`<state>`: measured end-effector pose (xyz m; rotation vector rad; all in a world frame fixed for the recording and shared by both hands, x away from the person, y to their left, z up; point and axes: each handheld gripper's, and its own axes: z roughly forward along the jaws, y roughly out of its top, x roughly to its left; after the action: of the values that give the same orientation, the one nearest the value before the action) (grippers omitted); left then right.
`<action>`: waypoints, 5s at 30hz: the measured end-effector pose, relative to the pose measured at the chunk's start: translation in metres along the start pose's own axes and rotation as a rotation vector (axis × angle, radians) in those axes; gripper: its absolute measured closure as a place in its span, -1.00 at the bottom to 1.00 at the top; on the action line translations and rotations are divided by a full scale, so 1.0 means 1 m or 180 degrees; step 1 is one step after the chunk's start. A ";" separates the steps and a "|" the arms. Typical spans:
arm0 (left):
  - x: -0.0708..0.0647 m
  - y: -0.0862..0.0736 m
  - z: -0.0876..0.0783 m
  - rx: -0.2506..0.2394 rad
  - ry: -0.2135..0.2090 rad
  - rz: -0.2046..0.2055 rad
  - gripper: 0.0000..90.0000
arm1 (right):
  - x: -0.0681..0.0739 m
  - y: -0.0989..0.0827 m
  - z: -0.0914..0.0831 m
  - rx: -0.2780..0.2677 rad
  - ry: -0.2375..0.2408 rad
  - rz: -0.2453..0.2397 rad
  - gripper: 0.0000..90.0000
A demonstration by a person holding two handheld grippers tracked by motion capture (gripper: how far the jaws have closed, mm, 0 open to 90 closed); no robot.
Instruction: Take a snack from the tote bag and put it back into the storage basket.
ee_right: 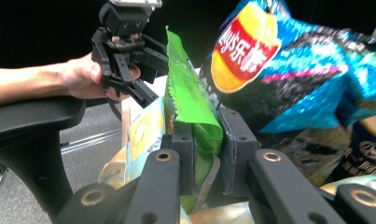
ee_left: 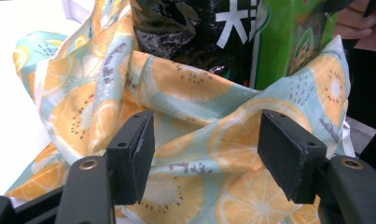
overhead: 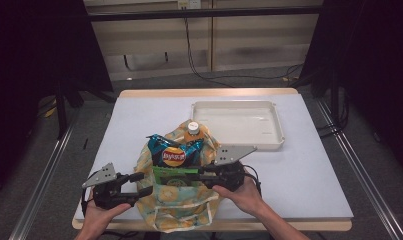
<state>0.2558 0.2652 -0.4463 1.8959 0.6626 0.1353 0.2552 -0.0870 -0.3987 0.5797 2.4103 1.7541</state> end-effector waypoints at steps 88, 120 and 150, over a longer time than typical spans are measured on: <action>-0.003 0.000 -0.017 -0.0381 0.0299 0.0109 -0.46 | -0.131 0.063 -0.137 -0.0626 -0.1352 0.0185 0.78; -0.005 0.001 -0.012 -0.0427 0.0402 0.0155 -0.75 | -0.221 0.038 -0.056 -0.0260 -0.1426 0.0385 0.78; 0.003 0.000 -0.016 -0.0452 0.0523 0.0092 -0.77 | -0.269 0.019 0.009 0.0005 -0.1615 0.0488 0.74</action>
<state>0.2521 0.2799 -0.4398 1.7705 0.7170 0.3508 0.5102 -0.1712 -0.4205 1.0833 2.0565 1.4277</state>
